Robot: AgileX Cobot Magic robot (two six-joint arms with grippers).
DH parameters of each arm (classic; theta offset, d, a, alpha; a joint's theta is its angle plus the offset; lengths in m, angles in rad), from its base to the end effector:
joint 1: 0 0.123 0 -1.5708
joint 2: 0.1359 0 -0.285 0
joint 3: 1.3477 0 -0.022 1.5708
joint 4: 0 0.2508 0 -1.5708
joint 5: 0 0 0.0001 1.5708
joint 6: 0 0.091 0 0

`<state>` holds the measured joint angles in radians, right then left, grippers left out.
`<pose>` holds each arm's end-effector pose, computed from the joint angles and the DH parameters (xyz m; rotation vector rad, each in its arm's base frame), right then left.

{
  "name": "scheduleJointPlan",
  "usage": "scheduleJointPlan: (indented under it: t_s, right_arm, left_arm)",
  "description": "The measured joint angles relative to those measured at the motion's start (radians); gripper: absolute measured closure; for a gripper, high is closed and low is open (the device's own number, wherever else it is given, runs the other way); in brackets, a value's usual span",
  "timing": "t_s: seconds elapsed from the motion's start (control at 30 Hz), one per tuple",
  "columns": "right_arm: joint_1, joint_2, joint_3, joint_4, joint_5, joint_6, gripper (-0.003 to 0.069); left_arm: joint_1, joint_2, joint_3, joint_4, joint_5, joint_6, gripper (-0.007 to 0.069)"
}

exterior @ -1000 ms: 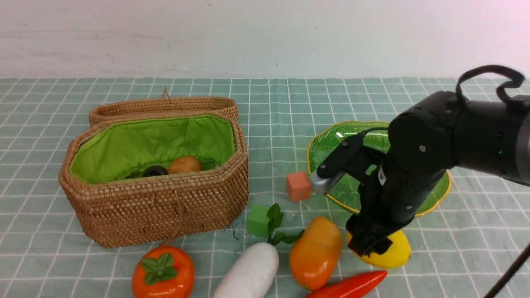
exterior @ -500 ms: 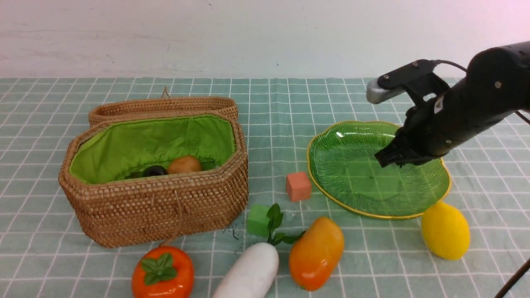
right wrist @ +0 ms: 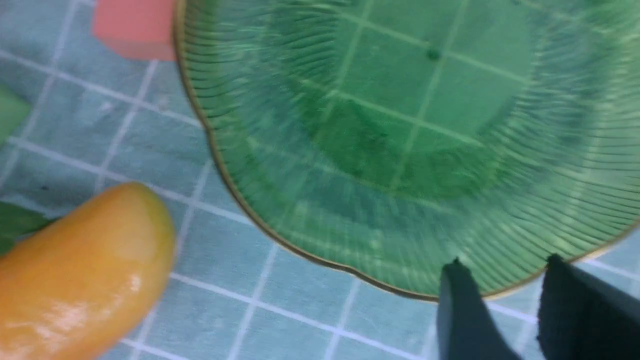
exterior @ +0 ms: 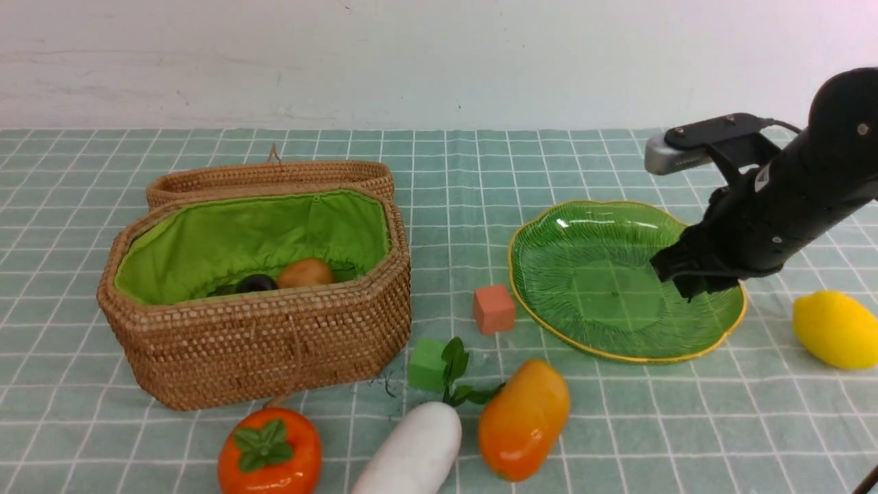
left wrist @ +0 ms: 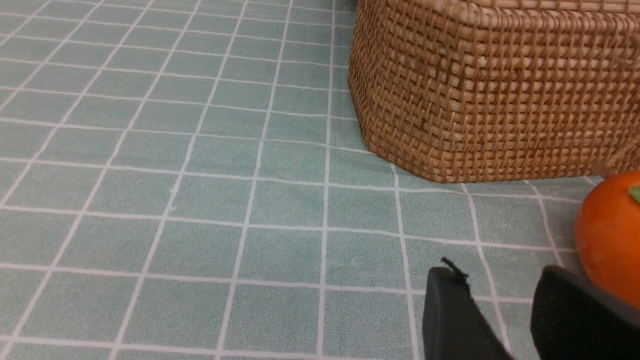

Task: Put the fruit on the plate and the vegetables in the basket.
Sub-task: Use the right arm to grab a lemon and put it into the right plate

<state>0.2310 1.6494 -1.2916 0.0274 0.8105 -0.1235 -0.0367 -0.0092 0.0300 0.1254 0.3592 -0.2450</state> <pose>0.3412 0.0821 0.2753 -0.4496 2.6147 0.0682 0.0533 0.0021 0.1715 -0.1150 1.8578 -0.0729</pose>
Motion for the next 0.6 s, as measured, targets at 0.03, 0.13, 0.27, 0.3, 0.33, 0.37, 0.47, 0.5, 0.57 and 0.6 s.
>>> scheduleJointPlan:
  t_s: [0.03, 0.13, 0.27, 0.3, 0.33, 0.37, 0.47, 0.5, 0.57, 0.6]
  right_arm:
    - [0.0, -0.001, 0.0, -0.015, 0.003, 0.003, 0.0379]
    - [-0.001, -0.003, 0.003, -0.113, 0.038, 0.039, 0.0291]
    - [-0.039, -0.003, 0.01, -0.185, 0.067, 0.086, 0.0183]
    - [-0.061, -0.003, 0.01, -0.188, 0.064, 0.087, 0.0165]
    - [-0.088, -0.003, 0.01, -0.189, 0.059, 0.089, 0.0149]
    - [-0.107, -0.003, 0.01, -0.189, 0.054, 0.089, 0.0141]
    - [-0.229, -0.003, 0.01, -0.172, 0.015, 0.088, 0.0116]
    - [-0.236, -0.003, 0.01, -0.167, 0.008, 0.086, 0.0116]
    - [-0.294, -0.001, 0.01, -0.144, -0.033, 0.065, 0.0111]
    - [-0.315, 0.0, 0.01, -0.13, -0.047, 0.051, 0.011]
  left_arm:
    - [0.0, 0.0, 0.0, 0.0, 0.0, 0.0, 0.0386]
    - [0.0, 0.0, 0.0, 0.0, 0.0, 0.0, 0.0386]
    - [0.0, 0.0, 0.0, 0.0, 0.0, 0.0, 0.0386]
    - [0.0, 0.0, 0.0, 0.0, 0.0, 0.0, 0.0386]
    - [0.0, 0.0, 0.0, 0.0, 0.0, 0.0, 0.0386]
    - [0.0, 0.0, 0.0, 0.0, 0.0, 0.0, 0.0386]
    - [0.0, 0.0, 0.0, 0.0, 0.0, 0.0, 0.0386]
    - [0.0, 0.0, 0.0, 0.0, 0.0, 0.0, 0.0386]
    - [0.0, 0.0, 0.0, 0.0, 0.0, 0.0, 0.0386]
    - [0.0, 0.0, 0.0, 0.0, 0.0, 0.0, 0.0386]
